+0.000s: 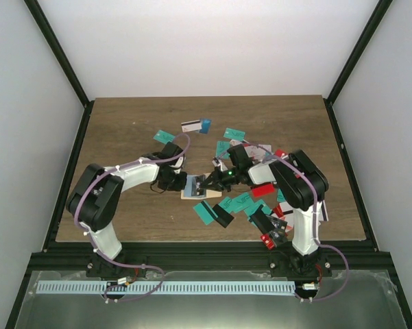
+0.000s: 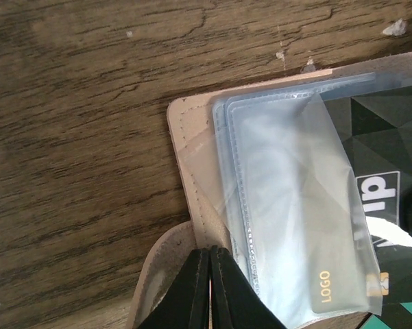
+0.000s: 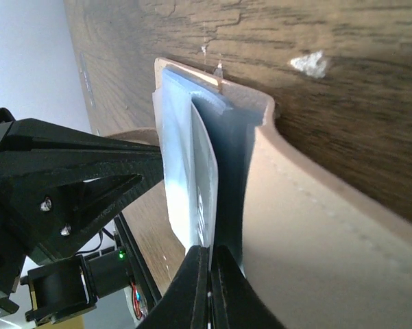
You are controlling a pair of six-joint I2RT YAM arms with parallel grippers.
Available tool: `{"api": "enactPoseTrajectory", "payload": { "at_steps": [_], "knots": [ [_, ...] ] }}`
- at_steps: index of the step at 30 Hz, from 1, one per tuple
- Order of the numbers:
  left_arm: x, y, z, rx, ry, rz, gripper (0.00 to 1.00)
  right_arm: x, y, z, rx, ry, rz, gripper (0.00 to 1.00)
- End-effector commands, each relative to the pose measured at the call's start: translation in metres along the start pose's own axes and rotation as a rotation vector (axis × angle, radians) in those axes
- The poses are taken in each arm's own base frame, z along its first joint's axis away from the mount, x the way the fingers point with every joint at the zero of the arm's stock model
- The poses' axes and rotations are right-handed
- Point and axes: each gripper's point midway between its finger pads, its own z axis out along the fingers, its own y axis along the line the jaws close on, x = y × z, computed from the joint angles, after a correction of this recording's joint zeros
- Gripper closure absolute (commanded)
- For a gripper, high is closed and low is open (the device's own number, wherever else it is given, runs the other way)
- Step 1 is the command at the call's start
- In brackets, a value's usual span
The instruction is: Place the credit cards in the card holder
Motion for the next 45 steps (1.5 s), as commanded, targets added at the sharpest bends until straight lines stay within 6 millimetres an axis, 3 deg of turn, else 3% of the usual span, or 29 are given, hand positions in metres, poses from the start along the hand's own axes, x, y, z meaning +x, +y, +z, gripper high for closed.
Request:
{"api": "enactPoseTrajectory", "payload": {
  "at_steps": [1,14,26,32,38,45],
  "knots": [
    [0.050,-0.001,0.019,0.045,0.170,-0.040,0.96,0.013,-0.011,0.018,0.010,0.041,0.051,0.99],
    [0.069,-0.004,0.018,0.092,0.192,-0.072,0.96,0.025,-0.015,0.037,0.030,0.055,0.096,0.99],
    [0.077,-0.008,0.010,0.123,0.196,-0.105,0.96,0.029,-0.020,0.038,0.050,0.029,0.134,0.99],
    [0.070,-0.011,0.000,0.128,0.163,-0.121,0.96,0.041,-0.016,0.032,0.064,0.049,0.112,0.92],
    [0.069,-0.007,-0.004,0.103,0.147,-0.116,0.95,0.038,0.001,0.022,0.088,0.053,0.059,0.86],
    [0.069,-0.003,-0.007,0.083,0.137,-0.109,0.95,0.031,0.018,0.010,0.143,0.044,-0.013,0.71]
  ]
}}
